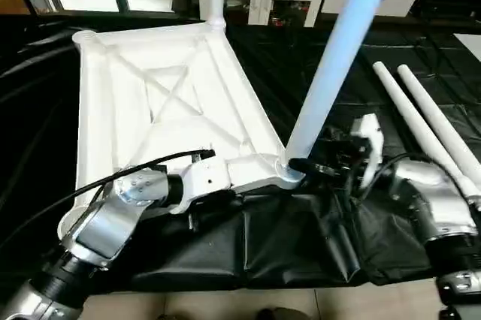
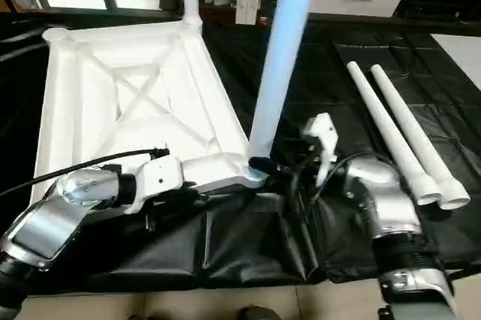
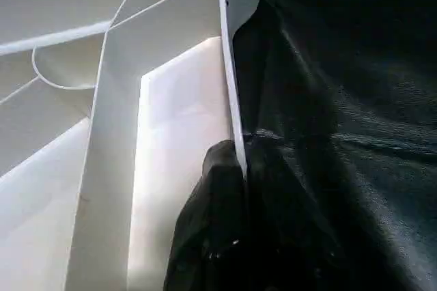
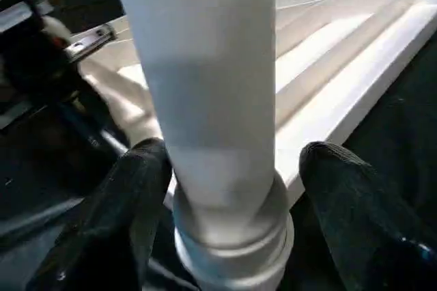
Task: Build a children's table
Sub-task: Rotate leg to tighten
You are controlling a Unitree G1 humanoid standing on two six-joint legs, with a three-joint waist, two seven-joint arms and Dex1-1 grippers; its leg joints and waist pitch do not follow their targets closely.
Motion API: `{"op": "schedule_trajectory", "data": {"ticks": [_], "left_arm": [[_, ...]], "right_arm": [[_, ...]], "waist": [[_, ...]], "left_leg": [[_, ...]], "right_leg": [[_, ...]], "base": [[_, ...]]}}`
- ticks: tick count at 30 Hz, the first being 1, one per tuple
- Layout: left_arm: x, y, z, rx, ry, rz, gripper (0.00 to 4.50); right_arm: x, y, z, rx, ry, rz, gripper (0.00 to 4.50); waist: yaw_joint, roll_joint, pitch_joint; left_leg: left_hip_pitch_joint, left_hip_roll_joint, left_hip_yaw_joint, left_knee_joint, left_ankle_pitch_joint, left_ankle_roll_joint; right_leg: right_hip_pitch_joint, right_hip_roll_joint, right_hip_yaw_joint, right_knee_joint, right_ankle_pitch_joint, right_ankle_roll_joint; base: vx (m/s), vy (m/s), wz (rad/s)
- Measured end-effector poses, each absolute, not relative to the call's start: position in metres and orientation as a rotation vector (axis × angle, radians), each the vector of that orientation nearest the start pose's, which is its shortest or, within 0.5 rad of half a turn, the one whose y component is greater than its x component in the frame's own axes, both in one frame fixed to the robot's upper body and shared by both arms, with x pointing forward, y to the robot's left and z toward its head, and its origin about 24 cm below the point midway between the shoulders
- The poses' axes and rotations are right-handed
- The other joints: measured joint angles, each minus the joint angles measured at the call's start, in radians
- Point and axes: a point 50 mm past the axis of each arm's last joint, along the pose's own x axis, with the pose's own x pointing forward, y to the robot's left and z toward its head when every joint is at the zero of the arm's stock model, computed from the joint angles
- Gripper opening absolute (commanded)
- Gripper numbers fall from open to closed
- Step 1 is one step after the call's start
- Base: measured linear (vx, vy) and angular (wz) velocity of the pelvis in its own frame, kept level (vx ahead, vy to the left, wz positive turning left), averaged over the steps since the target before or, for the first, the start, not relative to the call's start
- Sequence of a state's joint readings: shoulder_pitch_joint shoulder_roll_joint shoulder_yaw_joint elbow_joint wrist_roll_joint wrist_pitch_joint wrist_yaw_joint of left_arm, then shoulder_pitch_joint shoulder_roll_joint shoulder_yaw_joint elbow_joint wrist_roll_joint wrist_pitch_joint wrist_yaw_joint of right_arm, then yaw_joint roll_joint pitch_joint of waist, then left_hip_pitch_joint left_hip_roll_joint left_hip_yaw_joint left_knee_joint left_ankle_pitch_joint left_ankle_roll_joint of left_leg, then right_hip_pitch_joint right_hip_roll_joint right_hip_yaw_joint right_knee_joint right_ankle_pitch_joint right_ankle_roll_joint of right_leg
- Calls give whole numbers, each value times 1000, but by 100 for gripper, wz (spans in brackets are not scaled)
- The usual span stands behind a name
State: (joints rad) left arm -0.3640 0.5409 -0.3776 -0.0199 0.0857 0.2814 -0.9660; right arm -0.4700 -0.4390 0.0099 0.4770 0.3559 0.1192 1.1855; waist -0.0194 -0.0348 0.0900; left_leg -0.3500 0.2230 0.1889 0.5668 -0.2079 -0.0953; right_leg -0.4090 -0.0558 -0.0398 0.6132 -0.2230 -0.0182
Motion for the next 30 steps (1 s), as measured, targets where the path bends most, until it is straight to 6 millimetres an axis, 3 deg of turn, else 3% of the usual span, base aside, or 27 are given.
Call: {"op": "schedule_trajectory", "data": {"ticks": [7,12,14,23,30], "left_arm": [[276,134,77,691,324,-1202,0],[276,134,77,690,325,-1202,0],[276,134,77,690,325,-1202,0],[277,135,76,689,328,-1200,0],[277,135,76,687,332,-1202,0]], "right_arm": [[315,-181,95,1,89,1207,330],[318,-167,88,39,99,1255,330],[319,-166,88,40,105,1255,292],[324,-168,85,46,130,1238,221],[324,-167,85,31,120,1235,208]], "waist": [[1,0,0],[1,0,0],[3,-1,0],[1,-1,0],[1,-1,0]], "left_leg": [[0,1,2,3,0,1],[-2,1,3,8,0,1],[-2,1,3,10,0,1],[-2,1,3,14,-1,2],[-3,2,3,18,-2,4]], "right_leg": [[-2,0,1,5,0,-1],[-6,-1,2,13,-2,-4],[-7,-1,2,16,-3,-4],[-7,-1,3,19,-3,-4],[-7,-1,3,21,-3,-4]], "base": [[0,0,0],[0,0,0],[0,0,0],[0,0,0],[0,0,0]]}}
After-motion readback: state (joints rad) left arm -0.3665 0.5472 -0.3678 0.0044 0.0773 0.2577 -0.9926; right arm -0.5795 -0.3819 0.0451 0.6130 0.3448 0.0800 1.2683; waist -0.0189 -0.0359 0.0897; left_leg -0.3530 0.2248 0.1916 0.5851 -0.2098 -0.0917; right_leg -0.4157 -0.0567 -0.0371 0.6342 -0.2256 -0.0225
